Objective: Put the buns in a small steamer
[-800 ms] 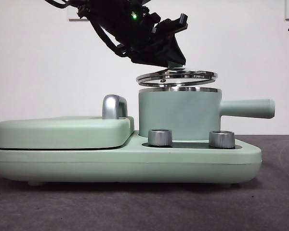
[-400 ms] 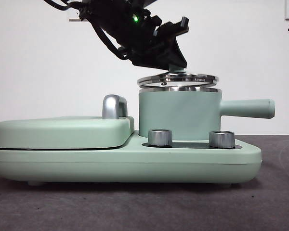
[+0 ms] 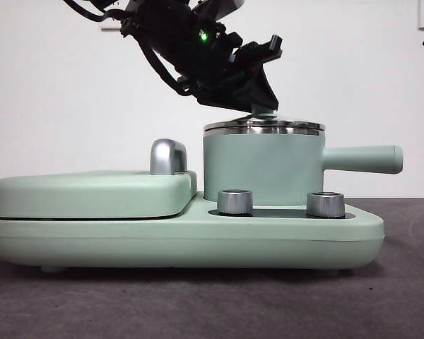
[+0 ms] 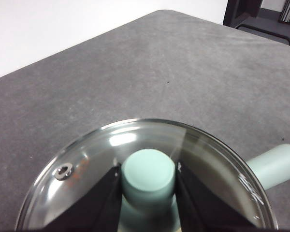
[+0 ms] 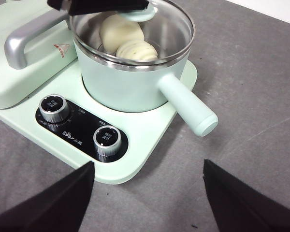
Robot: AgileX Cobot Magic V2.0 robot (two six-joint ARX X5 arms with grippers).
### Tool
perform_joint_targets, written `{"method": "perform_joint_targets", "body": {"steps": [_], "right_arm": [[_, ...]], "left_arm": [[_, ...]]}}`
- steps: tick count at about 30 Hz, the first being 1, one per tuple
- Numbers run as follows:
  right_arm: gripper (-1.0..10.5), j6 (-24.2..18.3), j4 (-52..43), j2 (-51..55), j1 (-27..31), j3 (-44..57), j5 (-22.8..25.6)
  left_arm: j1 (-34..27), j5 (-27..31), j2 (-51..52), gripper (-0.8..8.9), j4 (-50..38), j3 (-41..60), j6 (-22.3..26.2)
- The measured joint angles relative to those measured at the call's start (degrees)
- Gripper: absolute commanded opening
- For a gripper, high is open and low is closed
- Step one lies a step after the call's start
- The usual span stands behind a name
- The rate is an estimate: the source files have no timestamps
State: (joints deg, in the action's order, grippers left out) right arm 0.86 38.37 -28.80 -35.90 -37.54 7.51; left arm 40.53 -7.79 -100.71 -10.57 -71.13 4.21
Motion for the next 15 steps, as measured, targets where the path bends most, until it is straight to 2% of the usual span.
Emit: {"method": "perform_joint_targets", "body": {"steps": [12, 15], "right_arm": [[3.6, 0.0, 0.0, 0.0, 0.0, 0.0, 0.0], [3.6, 0.0, 0.0, 0.0, 0.0, 0.0, 0.0]], "left_arm": [[0.0, 0.0, -0.2, 0.46, 0.0, -0.2, 0.3], [0.0, 0.0, -0.2, 1.97, 0.5, -0.4, 0.3]]}}
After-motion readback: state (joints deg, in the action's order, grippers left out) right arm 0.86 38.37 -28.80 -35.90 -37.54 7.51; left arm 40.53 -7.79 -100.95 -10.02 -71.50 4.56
